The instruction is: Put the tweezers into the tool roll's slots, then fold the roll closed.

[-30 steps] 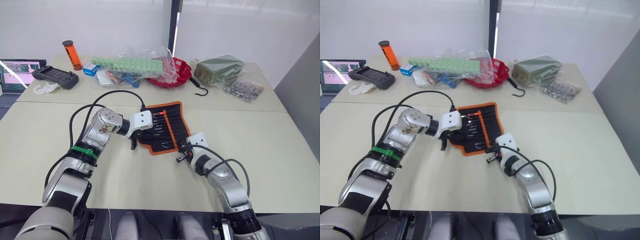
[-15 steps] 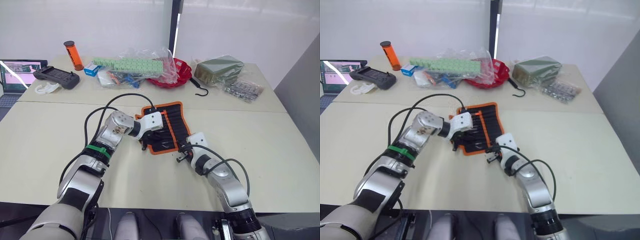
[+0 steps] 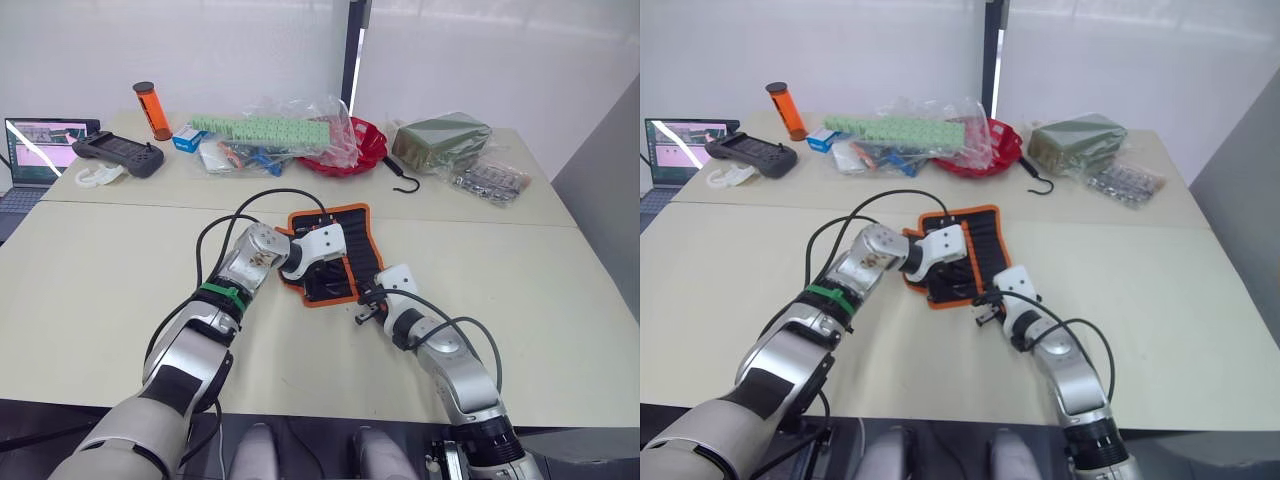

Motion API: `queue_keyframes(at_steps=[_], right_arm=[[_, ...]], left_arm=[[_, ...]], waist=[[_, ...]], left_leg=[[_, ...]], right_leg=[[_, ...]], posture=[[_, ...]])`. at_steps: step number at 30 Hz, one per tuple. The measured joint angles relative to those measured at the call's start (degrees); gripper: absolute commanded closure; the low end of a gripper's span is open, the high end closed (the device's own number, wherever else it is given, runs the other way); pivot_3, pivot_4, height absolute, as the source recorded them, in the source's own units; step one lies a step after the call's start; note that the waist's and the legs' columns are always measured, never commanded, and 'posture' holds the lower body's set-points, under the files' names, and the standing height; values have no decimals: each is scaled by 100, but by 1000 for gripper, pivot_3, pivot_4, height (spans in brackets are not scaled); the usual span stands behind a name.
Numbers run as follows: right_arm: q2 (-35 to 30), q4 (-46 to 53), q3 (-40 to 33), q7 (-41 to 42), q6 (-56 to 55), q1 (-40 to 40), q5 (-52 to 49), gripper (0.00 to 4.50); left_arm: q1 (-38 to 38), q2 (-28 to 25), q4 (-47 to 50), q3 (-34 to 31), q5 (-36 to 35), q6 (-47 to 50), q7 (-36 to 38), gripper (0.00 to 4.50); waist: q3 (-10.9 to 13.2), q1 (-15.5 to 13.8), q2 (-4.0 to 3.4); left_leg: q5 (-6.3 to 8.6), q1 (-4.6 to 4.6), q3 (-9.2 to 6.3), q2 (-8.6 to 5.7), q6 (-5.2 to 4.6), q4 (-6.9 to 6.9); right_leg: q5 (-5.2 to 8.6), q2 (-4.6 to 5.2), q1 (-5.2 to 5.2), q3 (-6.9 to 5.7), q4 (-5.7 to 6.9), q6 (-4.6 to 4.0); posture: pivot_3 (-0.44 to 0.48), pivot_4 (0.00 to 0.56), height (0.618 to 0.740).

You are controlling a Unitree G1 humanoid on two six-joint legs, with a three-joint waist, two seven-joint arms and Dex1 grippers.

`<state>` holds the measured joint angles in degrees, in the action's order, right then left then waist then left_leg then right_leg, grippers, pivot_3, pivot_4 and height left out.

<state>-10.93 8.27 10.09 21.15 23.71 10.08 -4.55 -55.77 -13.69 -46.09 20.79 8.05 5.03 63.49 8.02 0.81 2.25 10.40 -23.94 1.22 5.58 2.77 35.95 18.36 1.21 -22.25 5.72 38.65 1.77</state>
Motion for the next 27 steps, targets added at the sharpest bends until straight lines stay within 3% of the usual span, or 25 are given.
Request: queue_keyframes(at_steps=[2,4,8,15,21,27], right_arm=[[-1,0,-2,0,0,-1,0,4500],[-1,1,-3,-1,0,-2,0,4500],[12,1,4,1,0,-9,-1,4500],[-8,12,36,59,1,-5,-14,4500],[-106,119,-90,499,280,104,-417,4500],[-322,477,39,1170,739,672,-920,2588]], left_arm=[[-11,17,-25,0,50,-60,-3,4464],[-16,29,-34,-4,78,-83,-23,3564],[-29,-26,39,-142,17,111,-11,2261],[43,-561,899,-589,-476,807,334,49],[908,-1779,2773,-1416,-1497,1986,942,49],[2025,-2824,3847,-2419,-2288,2504,1096,0]], waist=[[0,-3,0],[0,-5,0],[0,11,0],[1,64,-2],[12,183,-19],[27,165,-38]], left_leg=[[0,0,0,0,0,0],[0,0,-1,-1,0,1],[0,-1,-3,-1,0,0],[0,-2,-13,-1,0,-4],[0,-10,-27,-1,0,-7],[-1,-16,-37,-1,1,-3]], right_leg=[[0,0,1,0,0,0],[0,0,1,0,0,0],[0,-1,0,0,2,1],[0,-4,-3,0,14,1],[0,-7,-10,-2,29,0],[1,-7,-12,-8,31,-1]], posture=[[0,150,737],[0,150,737],[0,150,737],[0,150,737],[0,150,737],[0,150,737]])
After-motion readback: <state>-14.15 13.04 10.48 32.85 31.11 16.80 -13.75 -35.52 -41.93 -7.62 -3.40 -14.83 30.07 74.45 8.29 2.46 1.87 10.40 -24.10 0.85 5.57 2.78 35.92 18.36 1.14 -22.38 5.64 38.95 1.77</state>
